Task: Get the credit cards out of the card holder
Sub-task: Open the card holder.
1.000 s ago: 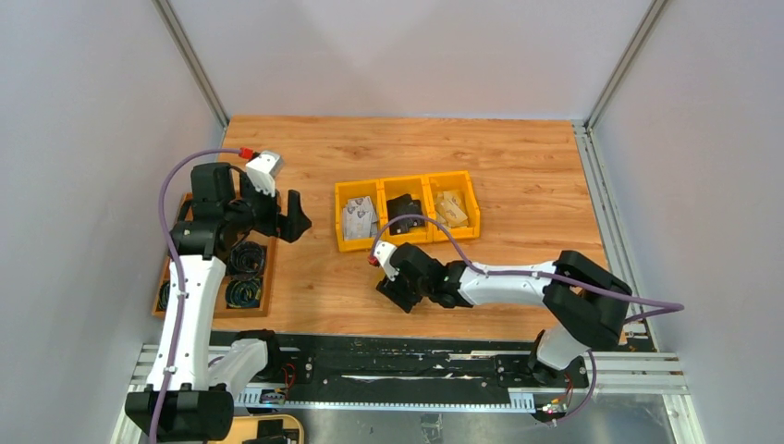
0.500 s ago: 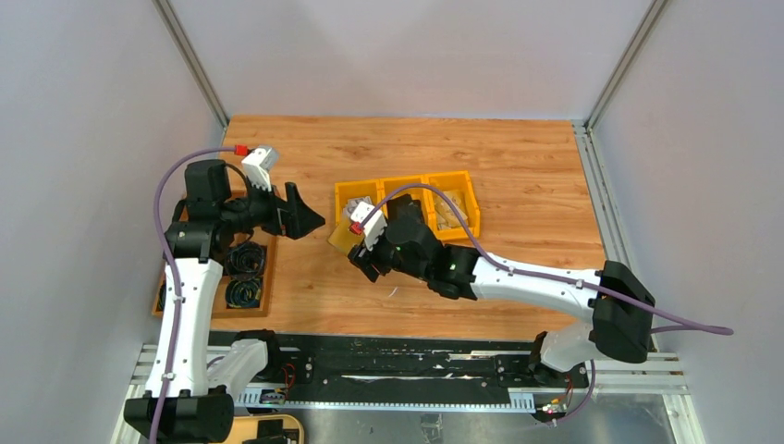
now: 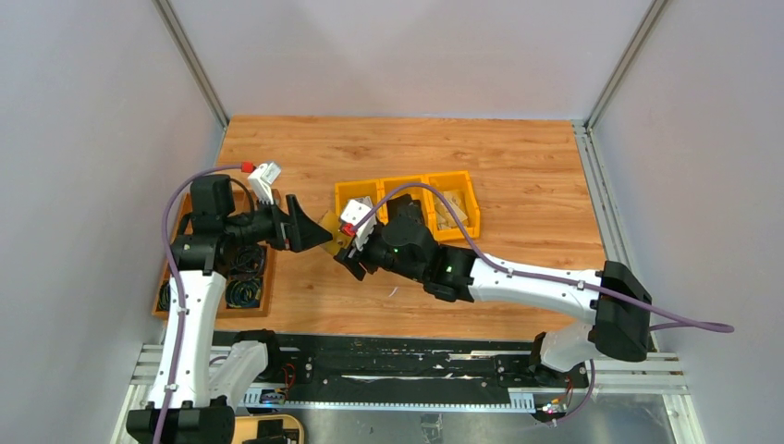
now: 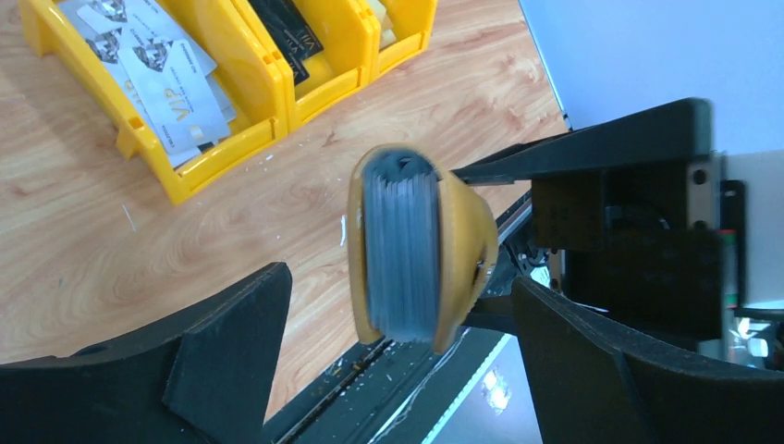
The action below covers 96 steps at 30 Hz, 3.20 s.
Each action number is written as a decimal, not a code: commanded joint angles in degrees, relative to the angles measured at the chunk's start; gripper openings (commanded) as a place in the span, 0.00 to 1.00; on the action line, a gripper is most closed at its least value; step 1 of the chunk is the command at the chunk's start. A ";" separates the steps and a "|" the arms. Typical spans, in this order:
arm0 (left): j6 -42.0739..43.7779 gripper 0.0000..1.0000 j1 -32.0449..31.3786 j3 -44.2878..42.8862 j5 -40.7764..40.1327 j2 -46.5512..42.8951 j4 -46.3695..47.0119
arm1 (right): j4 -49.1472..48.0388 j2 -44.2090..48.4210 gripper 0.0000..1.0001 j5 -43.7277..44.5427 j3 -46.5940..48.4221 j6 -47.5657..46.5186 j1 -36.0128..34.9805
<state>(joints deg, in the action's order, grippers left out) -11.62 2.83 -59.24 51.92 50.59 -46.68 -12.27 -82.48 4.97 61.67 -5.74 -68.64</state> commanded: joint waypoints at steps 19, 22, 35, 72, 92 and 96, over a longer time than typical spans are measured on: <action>-2.72 0.09 0.20 -1.90 -3.06 -1.50 -0.46 | -4.40 -0.07 0.80 -1.60 6.12 4.05 -2.21; -2.26 0.02 0.25 -2.60 -10.09 -2.73 0.02 | -2.63 1.90 0.84 2.29 6.72 9.98 -1.93; -10.61 0.00 0.22 -1.17 -19.08 -8.97 8.46 | 10.91 -2.23 0.69 -12.34 17.50 42.11 4.59; -19.51 0.00 0.25 -0.69 -8.84 -12.35 10.26 | -16.13 -10.99 0.46 -23.85 12.94 70.84 10.55; -21.88 0.00 0.23 3.62 -4.51 -13.24 10.32 | -24.21 -8.31 0.02 -13.14 8.98 67.28 9.30; -21.42 0.00 0.22 4.29 -4.80 -13.24 10.11 | -23.75 -7.82 0.00 -13.49 9.98 64.12 8.44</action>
<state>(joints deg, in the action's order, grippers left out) -30.68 4.49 -56.42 35.53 38.30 -31.99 -28.27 -90.83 -12.45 68.49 62.19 -58.87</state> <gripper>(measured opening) 0.325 0.007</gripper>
